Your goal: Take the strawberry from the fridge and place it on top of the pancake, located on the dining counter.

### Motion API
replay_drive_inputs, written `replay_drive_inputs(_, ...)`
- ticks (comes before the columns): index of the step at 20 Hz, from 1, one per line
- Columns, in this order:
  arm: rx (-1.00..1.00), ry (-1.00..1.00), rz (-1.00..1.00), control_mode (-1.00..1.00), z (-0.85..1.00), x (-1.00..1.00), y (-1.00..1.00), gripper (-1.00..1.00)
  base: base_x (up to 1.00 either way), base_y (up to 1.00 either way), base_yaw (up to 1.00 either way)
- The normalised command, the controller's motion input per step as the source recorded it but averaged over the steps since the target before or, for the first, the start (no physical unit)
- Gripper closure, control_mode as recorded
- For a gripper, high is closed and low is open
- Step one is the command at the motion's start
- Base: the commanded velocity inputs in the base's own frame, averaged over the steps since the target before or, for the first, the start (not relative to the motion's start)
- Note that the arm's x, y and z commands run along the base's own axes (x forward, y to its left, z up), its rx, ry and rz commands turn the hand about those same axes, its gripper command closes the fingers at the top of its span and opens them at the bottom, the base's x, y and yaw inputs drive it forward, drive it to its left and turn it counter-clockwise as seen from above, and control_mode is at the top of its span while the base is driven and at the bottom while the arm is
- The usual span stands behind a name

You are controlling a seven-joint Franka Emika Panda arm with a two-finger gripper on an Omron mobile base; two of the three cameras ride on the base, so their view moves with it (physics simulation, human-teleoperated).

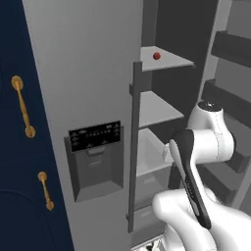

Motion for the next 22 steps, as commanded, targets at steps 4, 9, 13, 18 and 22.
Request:
replay_drive_inputs(4, 0.00, 0.00, 0.00, 1.00, 0.00, 0.00, 0.00, -1.00, 0.15, -0.43, 0.17)
replay_drive_inputs(9, 0.00, 0.00, 0.00, 1.00, 0.00, 0.00, 0.00, -1.00, 0.23, -0.34, 0.16)
replay_drive_inputs(13, 0.00, 0.00, 0.00, 1.00, 0.00, 0.00, 0.00, -1.00, 0.23, -0.02, 0.08)
replay_drive_inputs(18, 0.00, 0.00, 0.00, 1.00, 0.00, 0.00, 0.00, -1.00, 0.37, 0.00, 0.05)
replay_drive_inputs(22, 0.00, 0.00, 0.00, 1.00, 0.00, 0.00, 0.00, -1.00, 0.52, 0.00, 0.01)
